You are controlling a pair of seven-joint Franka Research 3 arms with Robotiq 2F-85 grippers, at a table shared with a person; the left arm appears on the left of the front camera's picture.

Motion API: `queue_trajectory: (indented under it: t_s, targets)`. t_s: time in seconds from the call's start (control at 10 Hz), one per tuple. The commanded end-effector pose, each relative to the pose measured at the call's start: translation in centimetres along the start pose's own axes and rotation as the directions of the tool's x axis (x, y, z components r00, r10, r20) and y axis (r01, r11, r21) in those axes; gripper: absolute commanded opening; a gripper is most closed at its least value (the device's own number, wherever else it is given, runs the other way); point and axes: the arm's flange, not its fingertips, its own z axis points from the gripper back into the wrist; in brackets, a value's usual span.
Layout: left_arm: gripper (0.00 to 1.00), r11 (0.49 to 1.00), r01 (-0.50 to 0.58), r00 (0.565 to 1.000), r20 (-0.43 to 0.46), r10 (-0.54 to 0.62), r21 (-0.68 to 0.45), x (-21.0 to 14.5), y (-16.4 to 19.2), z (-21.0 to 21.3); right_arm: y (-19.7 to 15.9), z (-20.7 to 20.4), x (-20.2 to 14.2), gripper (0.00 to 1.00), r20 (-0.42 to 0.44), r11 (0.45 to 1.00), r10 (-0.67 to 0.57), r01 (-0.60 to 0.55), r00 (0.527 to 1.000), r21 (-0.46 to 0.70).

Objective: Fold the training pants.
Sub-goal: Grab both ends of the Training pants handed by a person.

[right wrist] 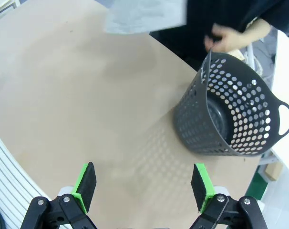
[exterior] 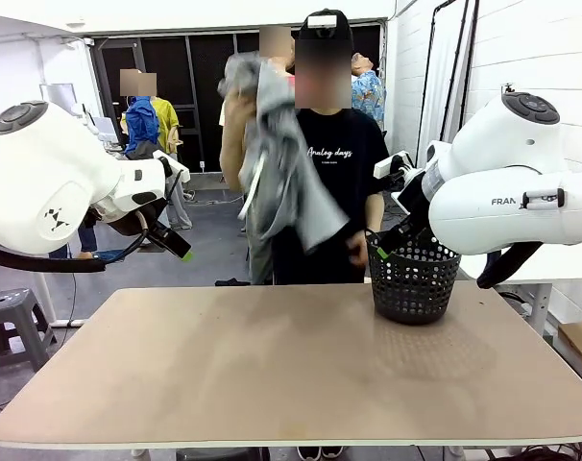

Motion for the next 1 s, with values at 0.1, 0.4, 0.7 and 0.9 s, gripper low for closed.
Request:
queue_trajectory:
  t_s: [0.1,0.4,0.7,0.9]
  targets:
    - [1.0,1.0,0.001,1.0,0.0,-0.001,-0.001,0.01,-0.04,-0.01,0.0,-0.1,-0.02,1.0,-0.002,1.0,-0.001,0.001,1.0,0.002]
    - [1.0,1.0,0.001,1.0,0.0,-0.001,-0.001,0.01,-0.04,-0.01,0.0,-0.1,-0.02,1.0,-0.002,1.0,-0.001,0.001,1.0,0.002]
    - [1.0,1.0,0.001,1.0,0.0,-0.001,-0.001,0.01,-0.04,-0.01,0.0,-0.1,-0.02,1.0,-0.002,1.0,-0.001,0.001,1.0,0.002]
    - [1.0,1.0,0.001,1.0,0.0,-0.001,-0.001,0.01,-0.04,-0.01,0.0,-0.1,-0.02,1.0,-0.002,1.0,-0.001,0.001,1.0,0.002]
